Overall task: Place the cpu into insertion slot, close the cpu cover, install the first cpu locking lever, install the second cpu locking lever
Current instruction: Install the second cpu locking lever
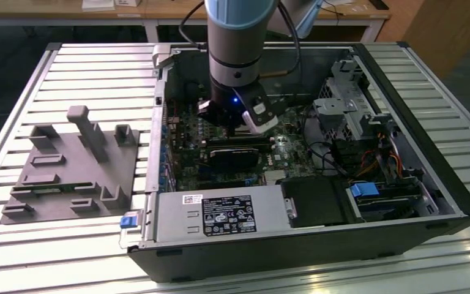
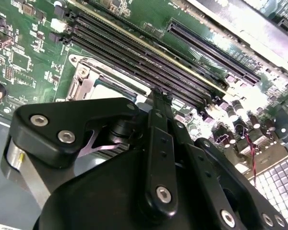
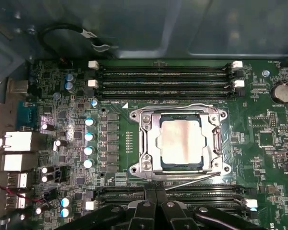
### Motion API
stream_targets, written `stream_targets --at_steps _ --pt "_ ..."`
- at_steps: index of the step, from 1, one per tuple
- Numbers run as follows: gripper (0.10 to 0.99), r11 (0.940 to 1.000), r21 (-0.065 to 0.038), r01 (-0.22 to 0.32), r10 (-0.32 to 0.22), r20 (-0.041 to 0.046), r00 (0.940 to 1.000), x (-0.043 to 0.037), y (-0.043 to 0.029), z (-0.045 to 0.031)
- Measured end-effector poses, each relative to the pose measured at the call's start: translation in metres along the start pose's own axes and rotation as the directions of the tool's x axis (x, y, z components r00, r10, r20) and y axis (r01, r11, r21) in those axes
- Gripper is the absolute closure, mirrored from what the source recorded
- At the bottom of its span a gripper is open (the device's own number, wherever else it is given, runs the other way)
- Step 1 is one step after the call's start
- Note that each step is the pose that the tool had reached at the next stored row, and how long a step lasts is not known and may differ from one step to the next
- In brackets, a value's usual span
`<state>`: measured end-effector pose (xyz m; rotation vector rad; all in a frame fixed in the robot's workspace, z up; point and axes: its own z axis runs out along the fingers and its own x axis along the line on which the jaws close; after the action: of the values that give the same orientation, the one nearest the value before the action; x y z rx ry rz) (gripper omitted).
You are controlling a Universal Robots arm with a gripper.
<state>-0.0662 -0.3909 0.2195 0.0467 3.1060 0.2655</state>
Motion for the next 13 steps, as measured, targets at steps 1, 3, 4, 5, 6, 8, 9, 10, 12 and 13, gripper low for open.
stream_targets --at_steps 1,3,4,5,6,8,9,10,12,13 --pt "0.98 1.0 -0.002 0.0 0.0 -0.0001 1.0 0.0 -0.0001 0.0009" --pt "0.98 1.0 -0.006 0.0 0.0 -0.0001 1.0 0.0001 -0.0004 0.0027" --pt "0.98 1.0 -0.007 0.0 0.0 -0.0002 1.0 0.0001 -0.0006 0.0034" --pt "0.98 1.0 -0.009 0.0 0.0 -0.0003 1.0 0.0001 -0.0007 0.0039" --pt "0.98 0.9999 -0.011 0.0 0.0 -0.0004 1.0 0.0001 -0.0008 0.0046" --pt "0.98 0.9999 -0.014 0.0 0.0 -0.0004 1.0 0.0001 -0.0011 0.0061" --pt "0.98 0.9999 -0.015 0.0 0.0 -0.0004 1.0 0.0002 -0.0012 0.0068" --pt "0.98 0.9999 -0.016 0.0 0.0 -0.0005 1.0 0.0002 -0.0014 0.0075" --pt "0.98 0.9998 -0.019 0.0 0.0 -0.0005 1.0 0.0002 -0.0021 0.0089" --pt "0.98 0.9998 -0.019 0.0 0.0 -0.0006 1.0 0.0003 -0.0029 0.0098"
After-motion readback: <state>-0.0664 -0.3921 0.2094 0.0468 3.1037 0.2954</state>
